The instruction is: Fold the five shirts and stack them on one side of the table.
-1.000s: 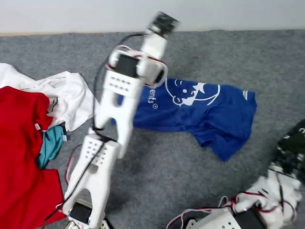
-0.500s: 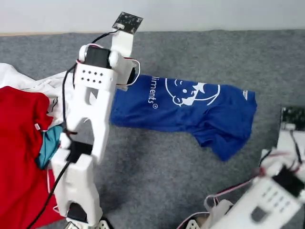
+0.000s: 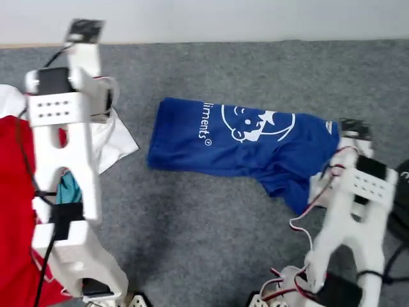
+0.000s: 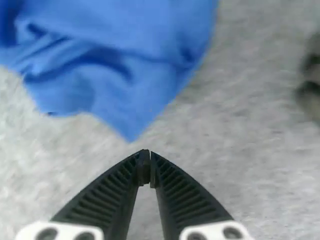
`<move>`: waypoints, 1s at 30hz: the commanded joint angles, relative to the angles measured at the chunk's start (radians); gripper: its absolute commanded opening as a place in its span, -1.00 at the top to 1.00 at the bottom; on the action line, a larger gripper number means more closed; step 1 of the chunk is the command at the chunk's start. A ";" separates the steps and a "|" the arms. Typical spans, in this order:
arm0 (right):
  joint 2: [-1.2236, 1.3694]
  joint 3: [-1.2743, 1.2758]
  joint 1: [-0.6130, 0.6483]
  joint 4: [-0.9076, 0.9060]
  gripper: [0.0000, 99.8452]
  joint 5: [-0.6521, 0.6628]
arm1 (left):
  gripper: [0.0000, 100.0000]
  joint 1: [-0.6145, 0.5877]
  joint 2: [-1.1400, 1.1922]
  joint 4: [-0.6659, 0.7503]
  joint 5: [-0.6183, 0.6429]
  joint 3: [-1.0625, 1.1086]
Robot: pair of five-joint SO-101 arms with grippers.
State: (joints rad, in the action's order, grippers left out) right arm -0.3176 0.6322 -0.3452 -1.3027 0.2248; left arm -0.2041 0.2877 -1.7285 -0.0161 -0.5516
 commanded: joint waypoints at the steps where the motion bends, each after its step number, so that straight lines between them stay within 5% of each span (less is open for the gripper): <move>1: 0.031 -0.052 0.104 -0.036 0.98 -0.018 | 0.99 -0.089 -0.060 -0.023 -0.014 0.001; 10: 0.147 -0.060 0.292 0.004 0.87 -0.049 | 0.99 -0.256 -0.049 -0.009 -0.075 -0.001; 15: 0.249 -0.118 0.289 -0.008 0.69 -0.097 | 0.99 -0.272 -0.049 0.002 -0.124 -0.001; 30: 0.397 -0.319 0.237 -0.122 0.68 -0.095 | 0.99 -0.269 -0.049 0.005 -0.157 -0.001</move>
State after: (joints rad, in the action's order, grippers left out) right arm 0.0844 0.3728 -0.0767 -1.3978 0.1389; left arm -0.4695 0.2877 -1.7285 -0.1634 -0.5455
